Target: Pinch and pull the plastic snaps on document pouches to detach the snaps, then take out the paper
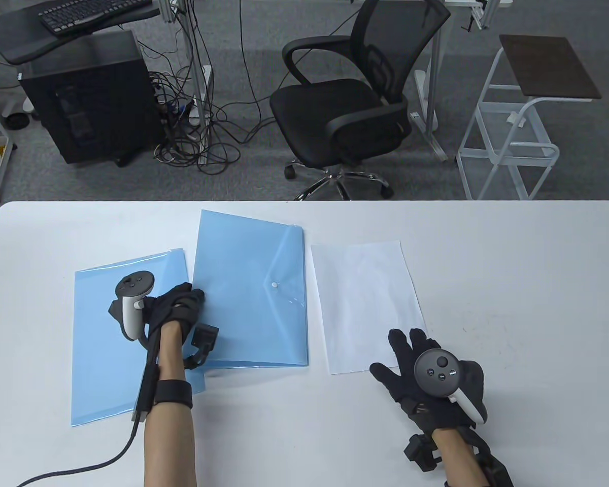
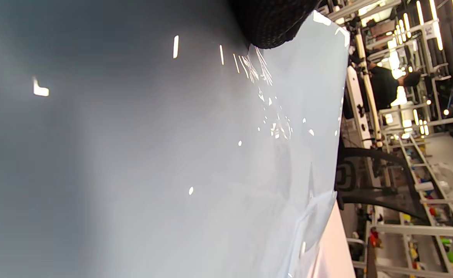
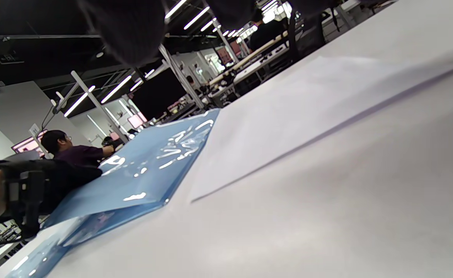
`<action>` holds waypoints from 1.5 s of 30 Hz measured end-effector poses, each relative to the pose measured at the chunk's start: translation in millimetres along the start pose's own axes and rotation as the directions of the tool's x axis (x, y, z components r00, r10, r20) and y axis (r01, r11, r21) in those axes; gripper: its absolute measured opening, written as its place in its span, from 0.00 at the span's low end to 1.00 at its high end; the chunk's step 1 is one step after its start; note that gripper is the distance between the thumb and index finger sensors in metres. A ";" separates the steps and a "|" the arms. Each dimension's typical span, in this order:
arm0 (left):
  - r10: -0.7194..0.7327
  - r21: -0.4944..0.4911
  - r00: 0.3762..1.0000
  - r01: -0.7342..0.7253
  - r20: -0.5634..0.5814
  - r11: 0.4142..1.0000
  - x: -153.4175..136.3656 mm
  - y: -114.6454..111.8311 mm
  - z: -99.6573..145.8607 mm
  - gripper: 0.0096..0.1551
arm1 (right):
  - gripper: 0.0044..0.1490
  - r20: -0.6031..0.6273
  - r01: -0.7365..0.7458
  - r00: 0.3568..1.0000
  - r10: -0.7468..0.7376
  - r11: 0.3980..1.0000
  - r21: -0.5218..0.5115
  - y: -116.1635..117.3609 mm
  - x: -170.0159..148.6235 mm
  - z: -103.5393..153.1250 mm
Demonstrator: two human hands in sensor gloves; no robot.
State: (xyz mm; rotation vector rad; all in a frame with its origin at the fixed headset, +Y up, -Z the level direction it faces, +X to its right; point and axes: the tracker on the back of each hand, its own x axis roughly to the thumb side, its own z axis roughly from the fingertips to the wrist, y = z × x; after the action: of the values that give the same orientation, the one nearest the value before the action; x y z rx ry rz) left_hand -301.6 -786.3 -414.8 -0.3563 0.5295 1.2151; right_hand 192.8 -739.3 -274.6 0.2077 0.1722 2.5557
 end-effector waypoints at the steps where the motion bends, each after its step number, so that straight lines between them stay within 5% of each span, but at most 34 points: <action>1: -0.007 0.011 1.000 0.007 -0.004 1.000 -0.9 0.0 -1.3 0.28 | 0.54 0.000 0.000 1.000 0.000 1.000 0.000 0.3 0.3 -0.1; 16: -0.181 0.146 0.983 0.179 0.004 0.973 2.5 10.5 27.9 0.37 | 0.54 0.006 0.008 1.000 -0.008 1.000 0.001 2.6 0.6 2.0; 23: -0.314 0.294 0.950 0.301 -0.006 0.907 7.7 32.7 56.5 0.39 | 0.54 0.013 0.019 1.000 -0.018 1.000 -0.010 0.5 0.1 5.6; 37: -0.454 0.404 0.806 0.586 -0.381 0.702 -61.5 96.4 67.3 0.59 | 0.54 0.018 0.019 1.000 -0.018 1.000 -0.013 1.0 -0.1 4.9; 45: -0.423 0.344 0.746 0.631 -0.514 0.696 -70.0 109.2 63.7 0.68 | 0.54 0.003 0.009 1.000 -0.009 1.000 0.004 5.3 -1.7 2.0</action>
State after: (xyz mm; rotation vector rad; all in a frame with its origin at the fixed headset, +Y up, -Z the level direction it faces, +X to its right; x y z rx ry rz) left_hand -410.4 -773.1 -320.7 -0.2815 0.9936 0.3809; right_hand 191.7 -744.5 -272.0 0.2120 0.1763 2.5462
